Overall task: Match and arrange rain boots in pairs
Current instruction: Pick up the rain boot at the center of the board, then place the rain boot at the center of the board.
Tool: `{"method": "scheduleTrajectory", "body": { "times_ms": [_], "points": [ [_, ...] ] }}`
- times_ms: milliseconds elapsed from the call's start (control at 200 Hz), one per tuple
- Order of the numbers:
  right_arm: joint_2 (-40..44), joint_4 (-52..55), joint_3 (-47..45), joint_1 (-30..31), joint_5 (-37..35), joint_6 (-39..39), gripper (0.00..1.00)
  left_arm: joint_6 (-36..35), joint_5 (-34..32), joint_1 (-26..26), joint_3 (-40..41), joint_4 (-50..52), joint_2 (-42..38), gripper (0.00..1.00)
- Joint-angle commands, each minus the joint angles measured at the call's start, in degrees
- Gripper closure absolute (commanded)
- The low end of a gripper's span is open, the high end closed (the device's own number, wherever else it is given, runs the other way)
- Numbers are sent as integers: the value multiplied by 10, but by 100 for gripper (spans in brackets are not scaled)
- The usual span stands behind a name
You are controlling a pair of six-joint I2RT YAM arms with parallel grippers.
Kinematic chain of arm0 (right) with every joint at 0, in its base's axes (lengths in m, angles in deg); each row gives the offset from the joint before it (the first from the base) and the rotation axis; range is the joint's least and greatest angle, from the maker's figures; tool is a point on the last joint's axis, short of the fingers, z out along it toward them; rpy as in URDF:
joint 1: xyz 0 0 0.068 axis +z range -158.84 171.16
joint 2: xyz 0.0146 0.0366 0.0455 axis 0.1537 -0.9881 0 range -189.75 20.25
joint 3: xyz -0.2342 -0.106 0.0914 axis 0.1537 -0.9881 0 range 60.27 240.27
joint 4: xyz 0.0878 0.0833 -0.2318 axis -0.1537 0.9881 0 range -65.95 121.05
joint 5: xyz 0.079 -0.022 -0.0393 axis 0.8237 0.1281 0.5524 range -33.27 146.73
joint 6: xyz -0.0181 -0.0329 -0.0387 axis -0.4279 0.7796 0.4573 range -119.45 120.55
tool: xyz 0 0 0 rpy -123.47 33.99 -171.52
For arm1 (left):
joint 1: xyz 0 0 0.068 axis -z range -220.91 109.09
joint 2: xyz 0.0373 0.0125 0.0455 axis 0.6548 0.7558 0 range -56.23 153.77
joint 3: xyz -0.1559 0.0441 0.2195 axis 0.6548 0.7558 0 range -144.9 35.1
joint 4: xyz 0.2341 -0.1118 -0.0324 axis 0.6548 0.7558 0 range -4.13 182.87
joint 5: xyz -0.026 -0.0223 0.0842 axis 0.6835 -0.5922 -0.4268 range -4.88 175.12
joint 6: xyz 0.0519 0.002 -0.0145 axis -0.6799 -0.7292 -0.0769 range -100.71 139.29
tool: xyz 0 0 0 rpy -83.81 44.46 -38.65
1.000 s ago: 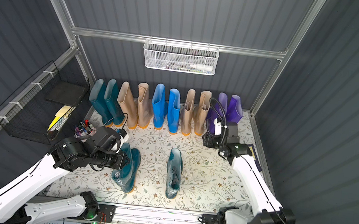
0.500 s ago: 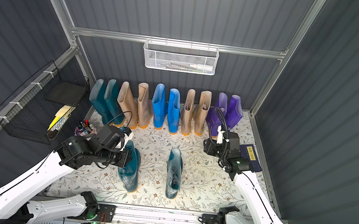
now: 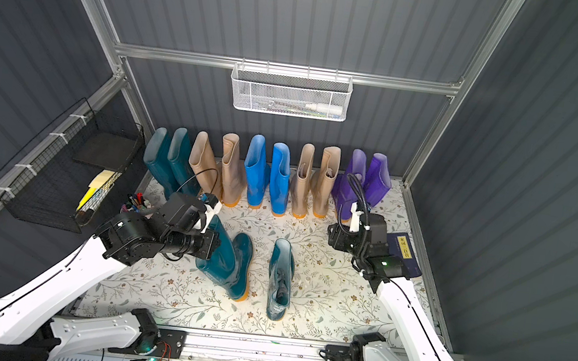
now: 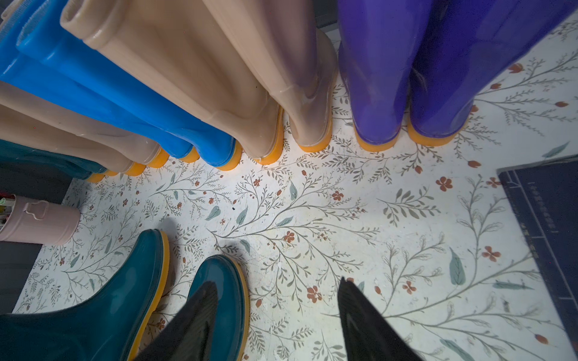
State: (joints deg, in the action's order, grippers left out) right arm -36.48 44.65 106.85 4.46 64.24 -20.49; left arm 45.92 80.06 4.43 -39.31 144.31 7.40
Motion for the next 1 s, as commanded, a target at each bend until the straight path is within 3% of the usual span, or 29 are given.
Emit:
{"method": "scheduleTrajectory", "body": {
  "times_ms": [0, 450, 996],
  "points": [
    [6, -6, -6, 1, 1, -5, 35, -29, -39, 2, -46, -80, 17, 100],
    [5, 3, -9, 1, -8, 1, 35, -103, -57, 2, -163, -98, 150, 100],
    [16, 14, -9, 2, -7, 3, 35, -97, -55, 2, -145, -107, 160, 100]
  ]
}}
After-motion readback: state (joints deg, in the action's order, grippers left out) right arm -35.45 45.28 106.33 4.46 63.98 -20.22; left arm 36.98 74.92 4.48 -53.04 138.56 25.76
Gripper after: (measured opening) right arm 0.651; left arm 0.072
